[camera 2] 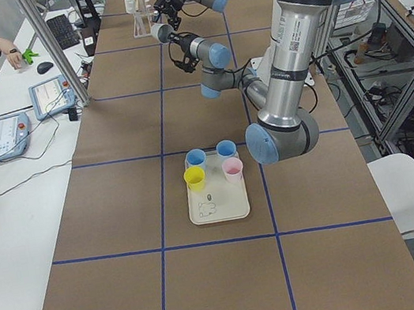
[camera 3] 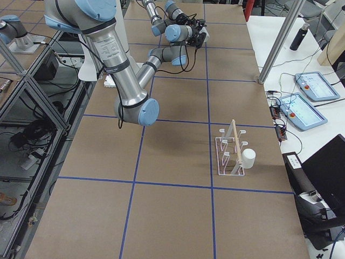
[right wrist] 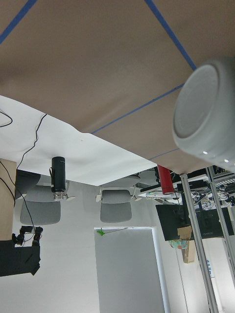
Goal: Transfer IKEA cup to right arm and place on rack
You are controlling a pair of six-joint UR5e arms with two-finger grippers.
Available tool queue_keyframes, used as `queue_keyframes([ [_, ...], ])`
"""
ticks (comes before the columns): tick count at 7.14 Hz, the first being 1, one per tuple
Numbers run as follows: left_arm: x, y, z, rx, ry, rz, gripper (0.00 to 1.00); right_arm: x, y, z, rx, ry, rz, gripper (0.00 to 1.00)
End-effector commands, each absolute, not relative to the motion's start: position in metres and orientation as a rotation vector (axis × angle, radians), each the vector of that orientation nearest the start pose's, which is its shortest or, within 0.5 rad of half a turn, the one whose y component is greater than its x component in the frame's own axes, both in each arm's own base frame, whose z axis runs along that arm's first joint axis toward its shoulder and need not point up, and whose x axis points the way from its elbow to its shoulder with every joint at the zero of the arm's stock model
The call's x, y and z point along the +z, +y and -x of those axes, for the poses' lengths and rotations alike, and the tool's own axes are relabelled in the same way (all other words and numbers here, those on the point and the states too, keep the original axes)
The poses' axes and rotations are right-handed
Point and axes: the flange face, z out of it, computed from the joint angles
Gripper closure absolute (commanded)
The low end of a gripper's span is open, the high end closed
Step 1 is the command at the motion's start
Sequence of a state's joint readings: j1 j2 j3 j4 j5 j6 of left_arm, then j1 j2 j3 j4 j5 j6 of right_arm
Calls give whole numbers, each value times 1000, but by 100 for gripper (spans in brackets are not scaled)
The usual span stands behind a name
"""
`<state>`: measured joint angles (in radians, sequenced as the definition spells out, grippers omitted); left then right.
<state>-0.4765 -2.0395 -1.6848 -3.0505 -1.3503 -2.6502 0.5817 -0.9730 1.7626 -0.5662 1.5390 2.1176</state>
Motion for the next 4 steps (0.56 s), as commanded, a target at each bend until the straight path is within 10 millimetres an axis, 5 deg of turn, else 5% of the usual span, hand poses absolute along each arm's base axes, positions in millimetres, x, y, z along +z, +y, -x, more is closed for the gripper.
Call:
queue_keyframes([
  [1, 187, -391, -425, -1125, 2219, 537, 100, 120, -442, 421, 832, -1861, -58, 0],
  [4, 190, -389, -417, -1122, 2224, 536, 100, 122, -445, 420, 838, -1859, -64, 0],
])
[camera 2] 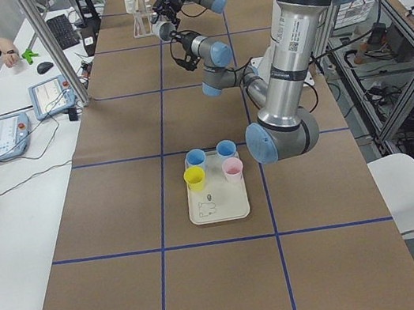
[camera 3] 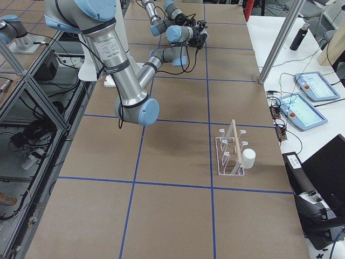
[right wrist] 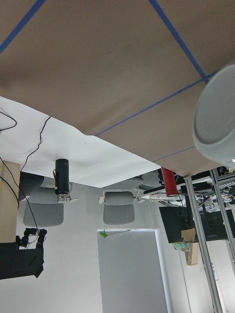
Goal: Transfer IKEA cup to right arm and place on rack
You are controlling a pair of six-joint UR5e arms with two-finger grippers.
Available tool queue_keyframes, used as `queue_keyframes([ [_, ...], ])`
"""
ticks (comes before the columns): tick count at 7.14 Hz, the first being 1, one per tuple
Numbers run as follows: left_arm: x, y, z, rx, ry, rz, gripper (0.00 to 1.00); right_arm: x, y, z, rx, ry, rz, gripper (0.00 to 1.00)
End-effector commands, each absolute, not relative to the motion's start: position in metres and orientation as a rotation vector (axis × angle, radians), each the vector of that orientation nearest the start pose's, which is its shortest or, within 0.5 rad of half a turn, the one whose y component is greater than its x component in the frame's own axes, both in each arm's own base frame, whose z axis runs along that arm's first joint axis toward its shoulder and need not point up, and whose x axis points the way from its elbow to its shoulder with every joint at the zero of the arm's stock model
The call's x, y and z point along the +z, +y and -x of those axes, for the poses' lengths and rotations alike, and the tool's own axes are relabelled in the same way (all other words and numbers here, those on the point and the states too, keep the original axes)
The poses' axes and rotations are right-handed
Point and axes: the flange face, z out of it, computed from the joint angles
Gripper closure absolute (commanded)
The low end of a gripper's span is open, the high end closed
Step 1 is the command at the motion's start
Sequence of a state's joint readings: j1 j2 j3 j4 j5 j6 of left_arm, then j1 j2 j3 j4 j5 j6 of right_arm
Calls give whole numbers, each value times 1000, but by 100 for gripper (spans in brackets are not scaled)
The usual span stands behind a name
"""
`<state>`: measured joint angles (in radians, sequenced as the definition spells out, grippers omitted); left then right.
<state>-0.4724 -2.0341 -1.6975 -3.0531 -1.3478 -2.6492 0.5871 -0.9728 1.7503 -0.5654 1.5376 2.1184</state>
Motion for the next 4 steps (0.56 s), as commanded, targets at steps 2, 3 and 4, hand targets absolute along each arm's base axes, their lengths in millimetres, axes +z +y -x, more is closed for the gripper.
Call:
queue_keyframes([
  [2, 188, -387, -418, -1120, 2227, 540, 100, 124, -445, 422, 838, -1854, -62, 1],
  [3, 187, -387, -418, -1121, 2226, 542, 100, 122, -445, 421, 838, -1857, -61, 11],
  [4, 193, -389, -423, -1127, 2208, 538, 94, 123, -448, 419, 893, -1866, 0, 67],
])
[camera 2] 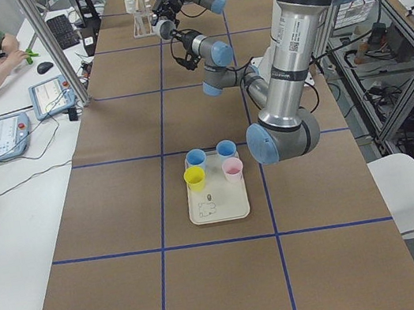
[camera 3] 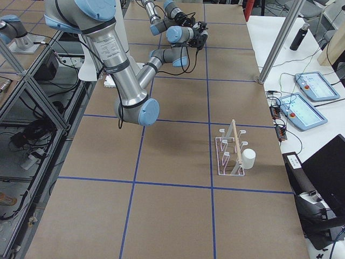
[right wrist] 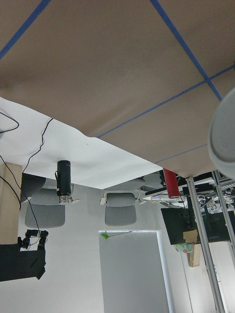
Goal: Transfer IKEA cup to right arm and place on rack
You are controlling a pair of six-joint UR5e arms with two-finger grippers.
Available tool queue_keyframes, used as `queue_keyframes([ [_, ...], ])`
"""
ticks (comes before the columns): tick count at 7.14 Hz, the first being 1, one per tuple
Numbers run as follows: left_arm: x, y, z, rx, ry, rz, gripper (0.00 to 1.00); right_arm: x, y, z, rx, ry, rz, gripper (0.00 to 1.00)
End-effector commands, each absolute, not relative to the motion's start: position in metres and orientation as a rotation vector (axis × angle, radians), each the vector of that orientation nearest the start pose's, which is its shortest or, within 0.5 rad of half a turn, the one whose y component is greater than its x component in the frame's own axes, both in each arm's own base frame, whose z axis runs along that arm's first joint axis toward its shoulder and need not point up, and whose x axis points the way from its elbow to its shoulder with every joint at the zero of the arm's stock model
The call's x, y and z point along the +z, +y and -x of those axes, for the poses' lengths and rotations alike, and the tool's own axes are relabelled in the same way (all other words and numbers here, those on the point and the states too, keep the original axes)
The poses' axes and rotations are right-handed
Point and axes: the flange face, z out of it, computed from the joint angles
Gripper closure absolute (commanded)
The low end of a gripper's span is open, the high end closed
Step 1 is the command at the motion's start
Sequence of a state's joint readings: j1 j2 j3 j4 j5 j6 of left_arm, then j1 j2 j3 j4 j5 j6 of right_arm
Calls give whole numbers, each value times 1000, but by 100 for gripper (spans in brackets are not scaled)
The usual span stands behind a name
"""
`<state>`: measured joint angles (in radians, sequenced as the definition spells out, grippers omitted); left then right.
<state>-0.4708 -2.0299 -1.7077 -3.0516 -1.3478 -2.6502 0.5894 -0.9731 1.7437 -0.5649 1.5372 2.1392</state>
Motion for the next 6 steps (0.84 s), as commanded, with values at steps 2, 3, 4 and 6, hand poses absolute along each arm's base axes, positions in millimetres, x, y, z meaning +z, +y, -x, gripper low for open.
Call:
queue_keyframes([
  [2, 190, -391, -420, -1128, 2214, 533, 0, 127, -452, 420, 912, -1860, 15, 100],
  [3, 190, -392, -418, -1130, 2217, 528, 0, 127, -453, 418, 914, -1861, 12, 100],
  [4, 193, -392, -419, -1118, 2213, 497, 0, 127, -459, 412, 921, -1862, -5, 100],
  [6, 193, -389, -417, -1026, 2209, 339, 0, 146, -484, 378, 918, -1827, -142, 100],
])
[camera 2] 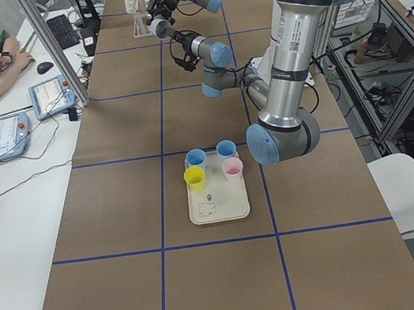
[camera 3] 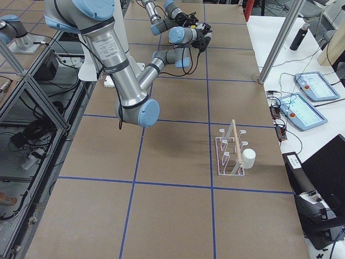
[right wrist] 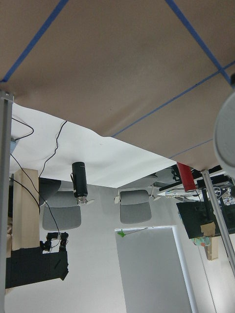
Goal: Transfer IKEA cup to right arm and place on rack
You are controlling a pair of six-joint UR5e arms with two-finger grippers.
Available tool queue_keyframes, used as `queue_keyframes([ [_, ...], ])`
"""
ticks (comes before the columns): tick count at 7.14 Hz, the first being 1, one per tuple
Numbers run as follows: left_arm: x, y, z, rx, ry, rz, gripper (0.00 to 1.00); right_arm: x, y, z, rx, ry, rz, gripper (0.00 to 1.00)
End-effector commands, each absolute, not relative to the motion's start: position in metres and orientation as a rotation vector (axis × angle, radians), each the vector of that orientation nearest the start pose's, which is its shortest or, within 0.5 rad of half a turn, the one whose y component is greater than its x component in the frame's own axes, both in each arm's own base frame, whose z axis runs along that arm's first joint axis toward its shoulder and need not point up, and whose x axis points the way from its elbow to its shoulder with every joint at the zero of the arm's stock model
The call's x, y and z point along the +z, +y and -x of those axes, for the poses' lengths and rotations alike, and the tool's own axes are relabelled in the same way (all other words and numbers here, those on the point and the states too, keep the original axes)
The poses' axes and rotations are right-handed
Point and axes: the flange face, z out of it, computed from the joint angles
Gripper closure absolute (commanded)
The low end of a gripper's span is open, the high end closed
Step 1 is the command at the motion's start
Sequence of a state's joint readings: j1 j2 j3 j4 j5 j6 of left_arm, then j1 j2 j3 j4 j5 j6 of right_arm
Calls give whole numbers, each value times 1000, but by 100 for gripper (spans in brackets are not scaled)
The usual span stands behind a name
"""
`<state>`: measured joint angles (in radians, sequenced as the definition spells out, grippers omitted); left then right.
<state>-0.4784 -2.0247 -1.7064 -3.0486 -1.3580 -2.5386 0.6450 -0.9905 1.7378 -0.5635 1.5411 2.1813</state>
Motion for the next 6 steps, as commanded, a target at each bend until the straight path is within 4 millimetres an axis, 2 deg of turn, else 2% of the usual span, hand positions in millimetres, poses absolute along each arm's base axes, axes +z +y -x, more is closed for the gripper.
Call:
queue_keyframes([
  [1, 198, -389, -417, -1032, 2195, 333, 0, 168, -502, 355, 901, -1761, -264, 100],
  [2, 201, -394, -412, -1016, 2191, 275, 0, 186, -520, 327, 875, -1693, -395, 100],
  [3, 203, -394, -417, -941, 2142, 153, 0, 207, -543, 292, 855, -1588, -524, 100],
  [5, 203, -400, -426, -883, 1995, -41, 0, 244, -582, 243, 778, -1261, -700, 100],
  [6, 197, -405, -424, -857, 1896, -138, 0, 257, -600, 222, 770, -1093, -753, 100],
])
